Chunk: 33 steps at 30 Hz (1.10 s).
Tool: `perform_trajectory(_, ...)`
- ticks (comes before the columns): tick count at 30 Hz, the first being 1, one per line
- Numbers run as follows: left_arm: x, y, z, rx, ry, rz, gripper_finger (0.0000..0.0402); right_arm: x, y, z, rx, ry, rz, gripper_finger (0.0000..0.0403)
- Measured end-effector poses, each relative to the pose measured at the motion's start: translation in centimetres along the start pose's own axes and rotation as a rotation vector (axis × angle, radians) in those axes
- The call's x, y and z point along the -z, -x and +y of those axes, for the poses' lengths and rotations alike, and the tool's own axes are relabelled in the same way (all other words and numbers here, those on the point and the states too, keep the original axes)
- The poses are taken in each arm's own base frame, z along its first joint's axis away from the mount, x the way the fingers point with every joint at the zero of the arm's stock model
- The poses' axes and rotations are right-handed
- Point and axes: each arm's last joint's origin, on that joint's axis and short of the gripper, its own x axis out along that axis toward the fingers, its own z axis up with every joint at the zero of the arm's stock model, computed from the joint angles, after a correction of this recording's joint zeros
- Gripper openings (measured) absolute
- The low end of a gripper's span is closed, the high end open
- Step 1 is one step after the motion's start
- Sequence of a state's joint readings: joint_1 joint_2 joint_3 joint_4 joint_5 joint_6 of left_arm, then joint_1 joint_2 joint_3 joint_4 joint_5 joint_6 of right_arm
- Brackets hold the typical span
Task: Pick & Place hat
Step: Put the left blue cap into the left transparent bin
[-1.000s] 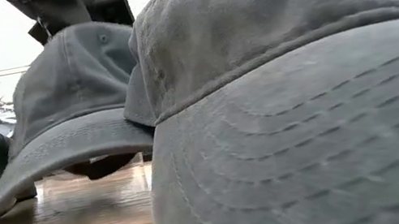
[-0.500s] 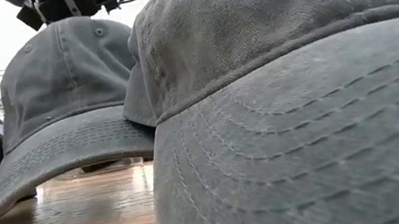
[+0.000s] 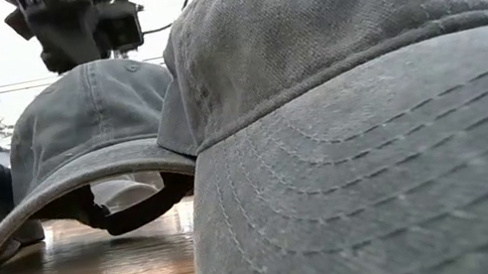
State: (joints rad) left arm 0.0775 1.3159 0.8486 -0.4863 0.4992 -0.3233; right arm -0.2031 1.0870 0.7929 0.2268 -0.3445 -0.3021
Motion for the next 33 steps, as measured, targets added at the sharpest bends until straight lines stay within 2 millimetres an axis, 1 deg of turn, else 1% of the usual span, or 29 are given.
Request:
perform_trajectory(3,0.2,0.3,0.8,-0.120,0.048,-0.005,0.0278,0.0,0.0,0.0,0.000,0.000,0.000,0.0329)
perform_trajectory(4,0.1,0.3,1.0,-0.129,0.054,-0.009,0.0273,0.0,0.0,0.0,0.000,0.000,0.000,0.0329)
perform_trajectory(9,-0.4,0.5,0.7,0.026,-0.008,-0.023,0.0242,0.0,0.0,0.0,0.000,-0.001,0.000,0.0329)
perform_trajectory(13,-0.3,0.5,0.9,-0.002,-0.004,-0.019,0.0220,0.1,0.0,0.0,-0.004,-0.005,0.010,0.0329)
perform_trajectory(16,-0.4,0.5,1.0,-0.015,0.016,-0.027,0.0213,0.1,0.0,0.0,-0.005,-0.003,0.014,0.0329)
perform_trajectory(20,-0.6,0.1,1.7,-0.040,0.162,-0.024,0.0231,0.1,0.0,0.0,-0.005,-0.001,0.013,0.0329)
perform_trajectory(24,-0.5,-0.8,2.2,-0.035,0.217,0.016,0.0269,0.1,0.0,0.0,-0.005,0.003,0.014,0.0329)
perform_trajectory(26,-0.2,-1.3,2.5,-0.010,0.181,0.067,0.0288,0.1,0.0,0.0,-0.005,0.004,0.013,0.0329)
perform_trajectory(29,-0.5,-1.6,2.4,0.113,0.051,0.077,0.0307,0.1,0.0,0.0,-0.005,0.009,0.014,0.0329)
perform_trajectory(31,-0.8,-1.6,2.1,0.215,-0.012,0.065,0.0310,0.1,0.0,0.0,-0.006,0.009,0.014,0.0329)
perform_trajectory(33,-1.2,-1.4,1.9,0.281,-0.056,0.039,0.0307,0.2,0.0,0.1,-0.006,0.005,0.015,0.0329)
